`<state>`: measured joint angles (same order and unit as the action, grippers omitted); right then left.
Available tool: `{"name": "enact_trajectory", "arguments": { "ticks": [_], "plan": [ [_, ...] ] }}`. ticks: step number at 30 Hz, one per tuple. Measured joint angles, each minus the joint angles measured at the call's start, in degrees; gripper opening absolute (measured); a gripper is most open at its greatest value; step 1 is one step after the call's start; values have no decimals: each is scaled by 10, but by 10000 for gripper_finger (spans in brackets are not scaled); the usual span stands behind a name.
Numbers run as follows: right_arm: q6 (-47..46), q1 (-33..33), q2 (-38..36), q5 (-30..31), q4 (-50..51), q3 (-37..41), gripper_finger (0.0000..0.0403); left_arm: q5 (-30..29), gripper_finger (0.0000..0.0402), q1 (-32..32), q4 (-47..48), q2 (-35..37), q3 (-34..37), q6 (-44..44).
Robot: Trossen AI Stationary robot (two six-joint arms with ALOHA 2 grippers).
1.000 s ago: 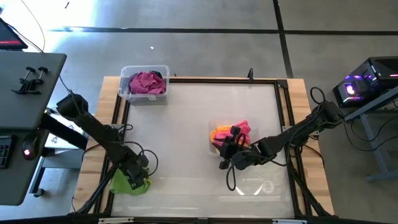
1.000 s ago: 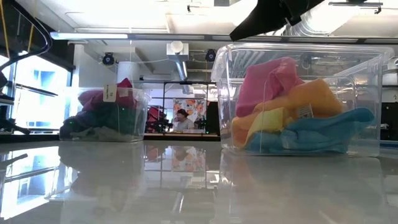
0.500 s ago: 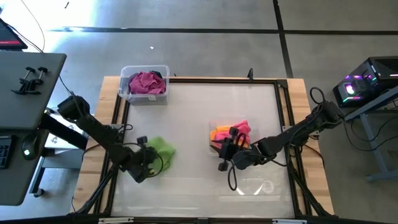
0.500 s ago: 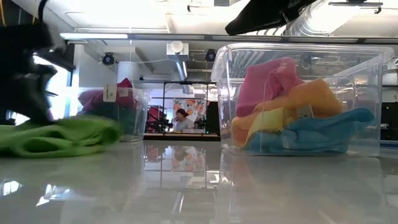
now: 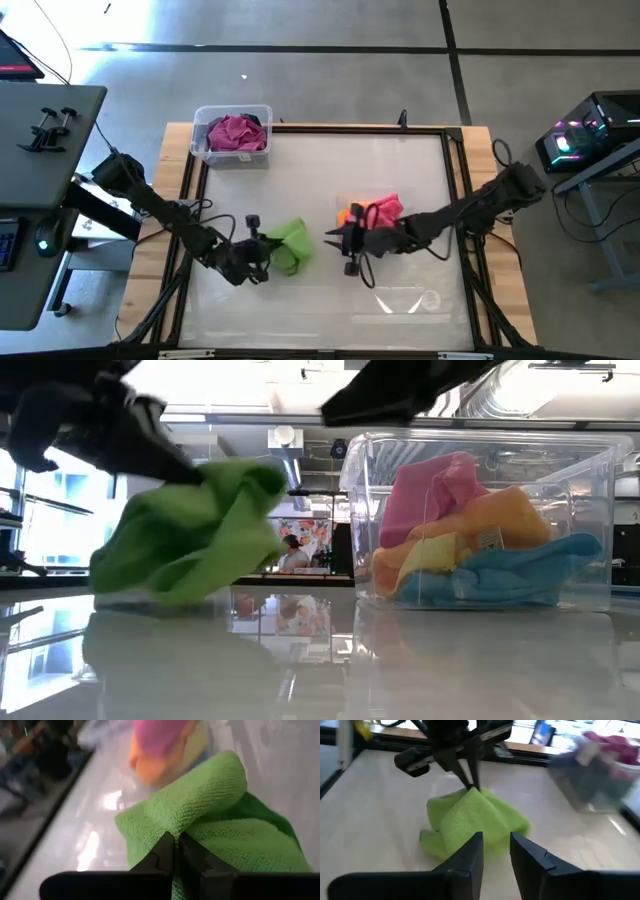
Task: Sort towels by color in basket
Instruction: Put the green towel into the bottom transparent bin
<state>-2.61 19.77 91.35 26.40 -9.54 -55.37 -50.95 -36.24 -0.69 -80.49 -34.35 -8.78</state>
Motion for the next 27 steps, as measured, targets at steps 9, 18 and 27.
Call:
{"name": "enact_trajectory", "arguments": {
  "ticks": [9, 18, 27],
  "plan": [
    [42, -66, 73, -172, -142, -1, 196, 0, 1, 13, -184, 1, 0, 189],
    [107, -46, 99, -152, -223, -1, 203, 40, 1, 31, -341, 1, -1, 295],
    [132, -32, 99, -167, -290, -1, 172, 225, 1, 56, -417, 2, -1, 306]
  ]
}}
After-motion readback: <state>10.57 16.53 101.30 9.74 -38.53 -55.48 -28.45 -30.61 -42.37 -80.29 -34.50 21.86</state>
